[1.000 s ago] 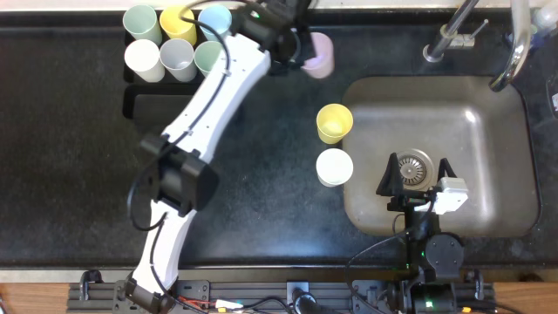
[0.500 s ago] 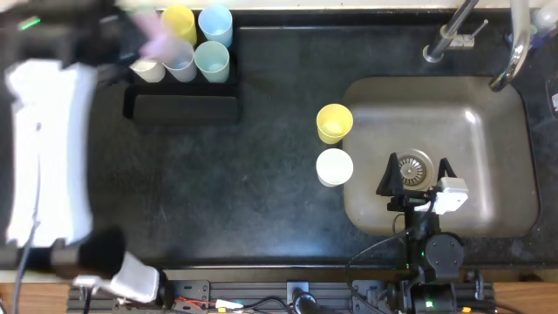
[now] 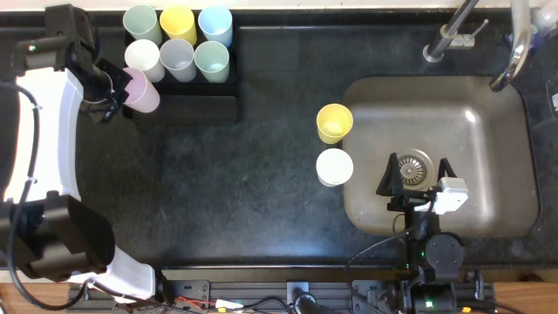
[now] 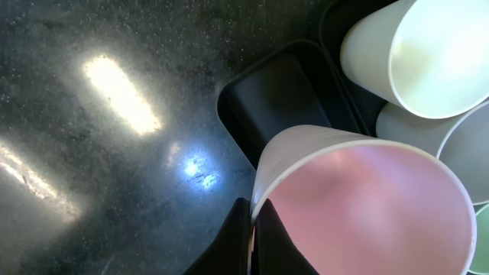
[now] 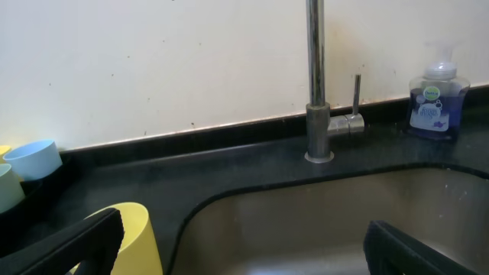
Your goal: Store Cups
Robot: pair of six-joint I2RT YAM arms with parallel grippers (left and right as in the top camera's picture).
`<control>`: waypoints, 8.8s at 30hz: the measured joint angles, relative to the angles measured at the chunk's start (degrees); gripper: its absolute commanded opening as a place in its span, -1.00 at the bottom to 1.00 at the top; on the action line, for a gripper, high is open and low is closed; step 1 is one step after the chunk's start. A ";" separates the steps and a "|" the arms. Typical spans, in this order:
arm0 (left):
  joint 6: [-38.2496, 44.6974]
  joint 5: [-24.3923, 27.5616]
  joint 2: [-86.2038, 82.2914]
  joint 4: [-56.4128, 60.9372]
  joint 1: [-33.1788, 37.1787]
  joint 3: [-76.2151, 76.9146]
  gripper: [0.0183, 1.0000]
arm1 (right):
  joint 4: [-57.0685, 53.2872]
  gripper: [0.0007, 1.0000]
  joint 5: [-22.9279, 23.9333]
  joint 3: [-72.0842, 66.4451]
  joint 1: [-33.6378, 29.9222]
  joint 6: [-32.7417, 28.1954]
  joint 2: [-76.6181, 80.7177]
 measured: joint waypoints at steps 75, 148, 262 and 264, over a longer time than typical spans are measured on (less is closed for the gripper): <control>-0.90 -4.35 -0.92 4.70 -13.75 4.35 1.00 | 0.02 1.00 0.00 0.00 0.00 0.00 0.00; -4.76 -2.71 6.14 -6.49 -32.13 12.90 -0.96 | 0.04 1.00 0.02 0.00 0.00 0.02 0.00; 44.78 2.25 -94.97 76.85 -14.19 -84.78 1.00 | 0.02 1.00 0.02 0.00 0.00 0.00 0.07; 49.55 4.15 -95.67 82.93 -14.19 -88.24 1.00 | 0.02 0.99 0.02 0.00 0.00 0.00 0.04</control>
